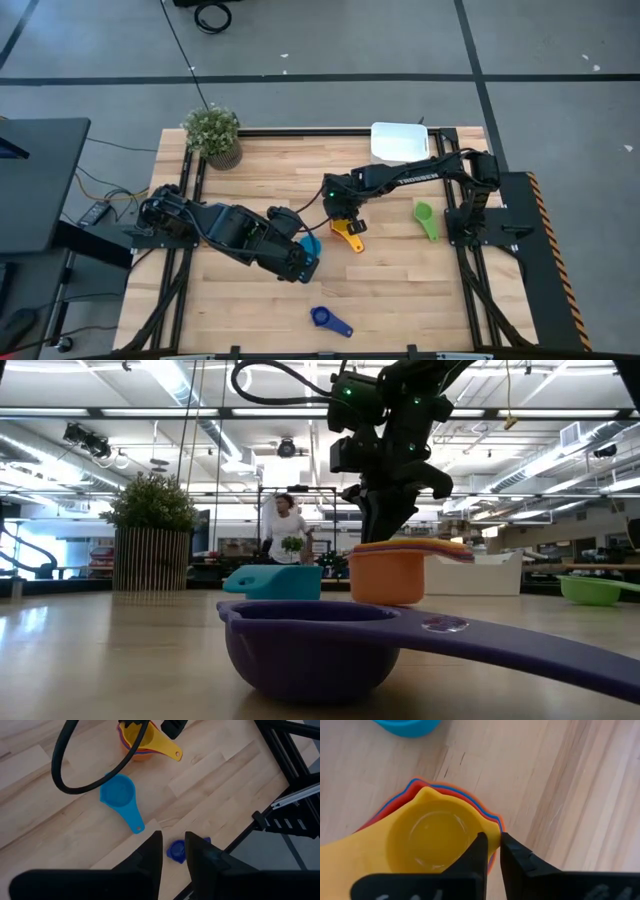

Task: Nest measuring cups in basket
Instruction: Remove the yellow measuring cup from the red measuring cup

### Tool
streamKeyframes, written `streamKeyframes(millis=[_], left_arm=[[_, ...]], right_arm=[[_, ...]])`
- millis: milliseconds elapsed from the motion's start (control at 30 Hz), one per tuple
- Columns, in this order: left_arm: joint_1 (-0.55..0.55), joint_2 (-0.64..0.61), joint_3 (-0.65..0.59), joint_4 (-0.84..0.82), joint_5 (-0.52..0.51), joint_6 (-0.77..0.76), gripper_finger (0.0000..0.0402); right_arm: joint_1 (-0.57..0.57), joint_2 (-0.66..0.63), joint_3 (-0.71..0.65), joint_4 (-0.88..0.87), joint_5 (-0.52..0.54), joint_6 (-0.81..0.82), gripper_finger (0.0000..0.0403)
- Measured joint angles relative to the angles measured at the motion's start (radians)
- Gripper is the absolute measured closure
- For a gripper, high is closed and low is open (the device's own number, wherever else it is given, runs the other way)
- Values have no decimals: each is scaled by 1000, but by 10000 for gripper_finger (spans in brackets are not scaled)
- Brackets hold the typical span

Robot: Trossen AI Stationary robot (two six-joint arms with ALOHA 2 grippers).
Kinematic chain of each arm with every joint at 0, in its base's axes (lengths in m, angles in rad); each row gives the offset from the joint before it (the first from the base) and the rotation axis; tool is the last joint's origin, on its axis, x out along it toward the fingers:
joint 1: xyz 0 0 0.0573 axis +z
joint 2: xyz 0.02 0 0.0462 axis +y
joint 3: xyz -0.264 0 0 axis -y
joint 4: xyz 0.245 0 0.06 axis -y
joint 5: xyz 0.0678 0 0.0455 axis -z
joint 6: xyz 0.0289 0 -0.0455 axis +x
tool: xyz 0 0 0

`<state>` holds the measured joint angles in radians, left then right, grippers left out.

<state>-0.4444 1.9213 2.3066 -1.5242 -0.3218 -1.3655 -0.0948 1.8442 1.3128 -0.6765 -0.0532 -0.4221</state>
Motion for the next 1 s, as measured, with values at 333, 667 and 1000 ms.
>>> streamKeyframes(millis=[333, 667, 1000], left_arm=[[0, 0, 0, 0, 0, 2, 312], [4, 0, 0, 2, -1, 24, 312], [4, 0, 0, 2, -1, 27, 312]], right_arm=[[1, -15, 4, -47, -3, 1, 369], [1, -75, 34, -62, 4, 3, 399], [-14, -80, 34, -166, 8, 73, 348]])
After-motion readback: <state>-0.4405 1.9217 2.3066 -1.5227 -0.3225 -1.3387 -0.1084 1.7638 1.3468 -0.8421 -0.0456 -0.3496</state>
